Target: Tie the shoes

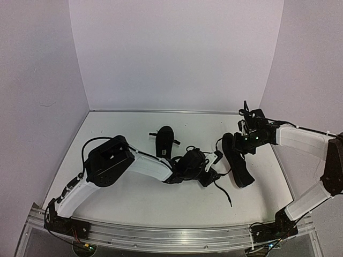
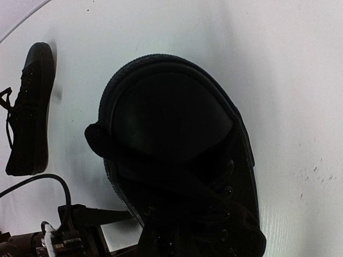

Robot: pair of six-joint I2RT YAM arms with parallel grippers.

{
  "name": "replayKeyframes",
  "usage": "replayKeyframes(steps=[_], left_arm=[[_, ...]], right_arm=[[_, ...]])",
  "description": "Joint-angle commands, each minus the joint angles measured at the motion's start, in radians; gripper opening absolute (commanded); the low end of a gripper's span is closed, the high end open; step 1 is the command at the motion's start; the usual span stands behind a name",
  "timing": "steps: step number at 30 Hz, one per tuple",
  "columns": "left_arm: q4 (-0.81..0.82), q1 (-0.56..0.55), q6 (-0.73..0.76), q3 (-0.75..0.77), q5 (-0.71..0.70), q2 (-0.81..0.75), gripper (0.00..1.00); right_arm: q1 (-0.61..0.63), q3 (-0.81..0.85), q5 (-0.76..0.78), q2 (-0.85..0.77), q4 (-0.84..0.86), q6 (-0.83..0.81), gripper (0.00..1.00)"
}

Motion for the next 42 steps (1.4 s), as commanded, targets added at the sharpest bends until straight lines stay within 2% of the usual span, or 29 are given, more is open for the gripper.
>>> replayKeyframes(steps=[1, 4, 8, 16, 23, 27, 31, 36, 38, 41, 42], left_arm=[[-0.172, -0.008, 0.015, -0.081, 0.022, -0.088, 0.02], [-0.115, 0.007, -0.034, -0.297, 0.024, -0.306, 0.0], [-0.152, 0.049, -0.089, -0.499, 0.076, -0.515, 0.0], [-0.29, 0.081, -0.147, -0.718, 0.048, -0.76, 0.0], [-0.37, 0.103, -0.205, -0.852, -0.003, -0.905, 0.0], [-0.417, 0.131, -0.208, -0.883, -0.035, -0.936, 0.0], [-0.439, 0.167, -0.198, -0.889, -0.022, -0.922, 0.0], [-0.495, 0.182, -0.114, -0.866, 0.018, -0.872, 0.01], [-0.474, 0.194, -0.093, -0.879, 0.057, -0.889, 0.17], [-0.422, 0.219, -0.064, -0.89, 0.084, -0.932, 0.45], [-0.398, 0.23, -0.058, -0.892, 0.086, -0.944, 0.49]], right_arm=[[0.018, 0.003, -0.047, -0.049, 0.094, 0.053, 0.0], [0.052, -0.013, -0.05, -0.051, 0.125, 0.115, 0.0], [0.141, -0.021, -0.01, -0.036, 0.178, 0.23, 0.0], [0.382, 0.021, 0.092, 0.083, 0.236, 0.461, 0.0], [0.522, 0.031, 0.147, 0.161, 0.283, 0.625, 0.01], [0.549, 0.051, 0.134, 0.194, 0.302, 0.646, 0.08], [0.549, 0.076, 0.12, 0.206, 0.305, 0.595, 0.21], [0.536, 0.085, 0.104, 0.176, 0.297, 0.507, 0.39], [0.521, 0.073, 0.071, 0.156, 0.295, 0.441, 0.55], [0.499, 0.027, 0.046, 0.114, 0.271, 0.36, 0.69], [0.493, 0.002, 0.033, 0.094, 0.268, 0.347, 0.73]])
